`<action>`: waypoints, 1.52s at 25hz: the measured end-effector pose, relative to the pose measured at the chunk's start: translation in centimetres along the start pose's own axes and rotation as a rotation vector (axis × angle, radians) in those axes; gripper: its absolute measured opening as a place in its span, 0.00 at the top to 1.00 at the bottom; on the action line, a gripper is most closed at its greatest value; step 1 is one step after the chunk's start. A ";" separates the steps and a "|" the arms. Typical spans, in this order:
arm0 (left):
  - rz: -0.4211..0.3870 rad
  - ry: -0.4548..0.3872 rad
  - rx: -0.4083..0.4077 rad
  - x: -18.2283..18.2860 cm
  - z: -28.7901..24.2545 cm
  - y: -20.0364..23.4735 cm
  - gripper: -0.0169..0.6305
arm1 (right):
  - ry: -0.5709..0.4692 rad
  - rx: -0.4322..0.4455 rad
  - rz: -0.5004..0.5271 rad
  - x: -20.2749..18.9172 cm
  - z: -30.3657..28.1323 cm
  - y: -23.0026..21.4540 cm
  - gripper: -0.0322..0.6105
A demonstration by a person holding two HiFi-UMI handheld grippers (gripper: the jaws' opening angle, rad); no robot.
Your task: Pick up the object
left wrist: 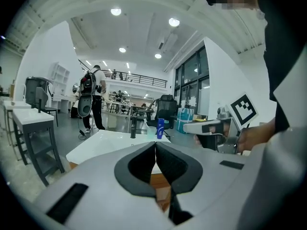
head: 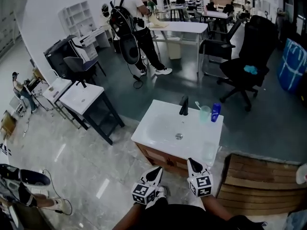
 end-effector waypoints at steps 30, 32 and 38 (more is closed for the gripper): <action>-0.055 -0.017 -0.405 1.0 -10.8 12.7 0.94 | -0.048 -0.481 -0.121 0.9 -5.8 -0.6 0.92; -0.058 -0.012 -0.430 1.1 -11.7 12.3 0.94 | -0.045 -0.507 -0.128 0.7 -5.3 -1.2 0.92; -0.067 -0.013 -0.489 1.6 -14.2 10.8 0.94 | -0.036 -0.574 -0.142 0.7 -4.2 -3.5 0.92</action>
Point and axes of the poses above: the fingertips, and each gripper's own axes: z backward along the fingers, y to its left, x out of its top, the point moved 9 cm from there along z, backward along the fingers, and after that the axes turned 11 degrees about -z, right-handed, at the moved point
